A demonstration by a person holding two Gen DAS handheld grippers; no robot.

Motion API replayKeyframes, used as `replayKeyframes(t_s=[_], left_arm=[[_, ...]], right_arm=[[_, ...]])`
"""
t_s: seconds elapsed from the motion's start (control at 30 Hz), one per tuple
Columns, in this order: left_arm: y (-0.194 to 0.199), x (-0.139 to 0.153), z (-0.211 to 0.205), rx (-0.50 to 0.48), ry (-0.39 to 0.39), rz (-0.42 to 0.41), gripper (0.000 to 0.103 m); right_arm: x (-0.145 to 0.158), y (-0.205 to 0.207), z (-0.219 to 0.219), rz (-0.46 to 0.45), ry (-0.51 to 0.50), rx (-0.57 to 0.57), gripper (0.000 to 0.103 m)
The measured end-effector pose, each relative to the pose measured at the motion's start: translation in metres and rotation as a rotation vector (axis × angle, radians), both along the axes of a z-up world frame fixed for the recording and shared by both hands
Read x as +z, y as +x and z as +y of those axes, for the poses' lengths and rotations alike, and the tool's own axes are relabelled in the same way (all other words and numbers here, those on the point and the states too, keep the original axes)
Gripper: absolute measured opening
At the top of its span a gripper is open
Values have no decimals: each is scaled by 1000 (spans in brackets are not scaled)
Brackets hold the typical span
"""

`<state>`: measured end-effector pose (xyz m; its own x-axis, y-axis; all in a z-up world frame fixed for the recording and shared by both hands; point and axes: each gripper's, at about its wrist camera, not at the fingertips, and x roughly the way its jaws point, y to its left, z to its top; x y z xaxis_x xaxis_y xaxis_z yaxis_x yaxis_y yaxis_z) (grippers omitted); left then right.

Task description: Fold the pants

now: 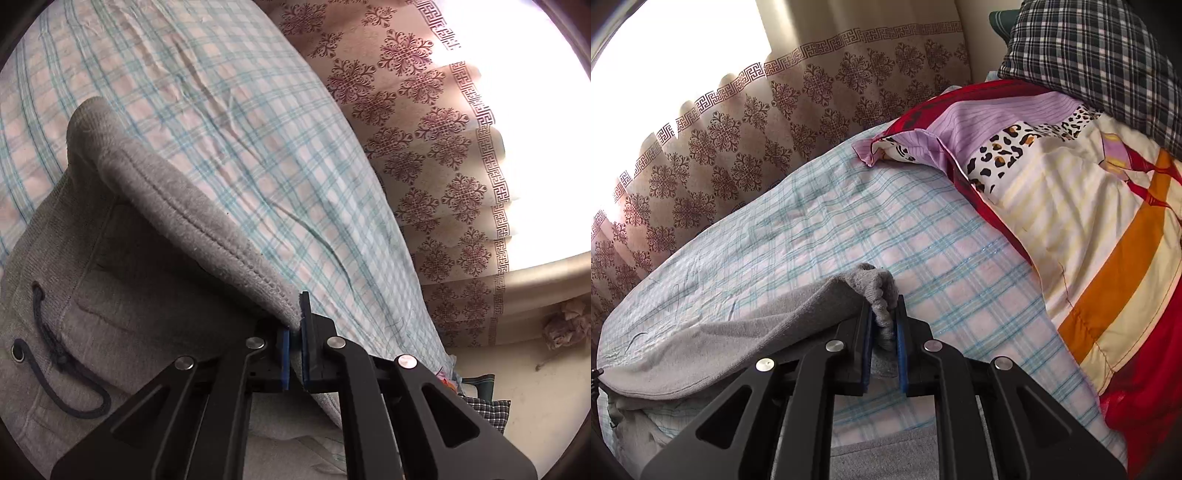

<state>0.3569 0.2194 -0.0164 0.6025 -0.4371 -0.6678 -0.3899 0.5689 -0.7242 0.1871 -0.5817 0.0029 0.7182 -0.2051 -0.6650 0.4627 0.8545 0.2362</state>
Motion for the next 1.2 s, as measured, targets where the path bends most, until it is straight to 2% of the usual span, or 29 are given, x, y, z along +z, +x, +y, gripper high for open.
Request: replayKeyframes(t_s=[0.2,0.37,0.57,0.67,0.8,1.07,1.2], left_arm=[[-50,53,7,-32,-4,-111,4],[-109,66,10,-65,-8,-142,4],[-177,51,9,-96,8,-127,4],[-204,34,12,-100,-4,-96,4],[-229,11,13,-118,18,-43,4],[-265,-25,17,-116,24,7,4],[-275,-32,20,-118,17,12,4]], right_arm=[[29,-23,-4,-68,13,-14,10],[34,-68,-12,-92,48,-24,10],[22,-133,-14,-80,69,-30,10],[12,-160,-13,-69,87,-29,10],[-2,-190,-12,-67,117,-25,10],[-22,-220,-5,-39,141,-28,10],[-23,-230,-5,-44,147,-36,10]])
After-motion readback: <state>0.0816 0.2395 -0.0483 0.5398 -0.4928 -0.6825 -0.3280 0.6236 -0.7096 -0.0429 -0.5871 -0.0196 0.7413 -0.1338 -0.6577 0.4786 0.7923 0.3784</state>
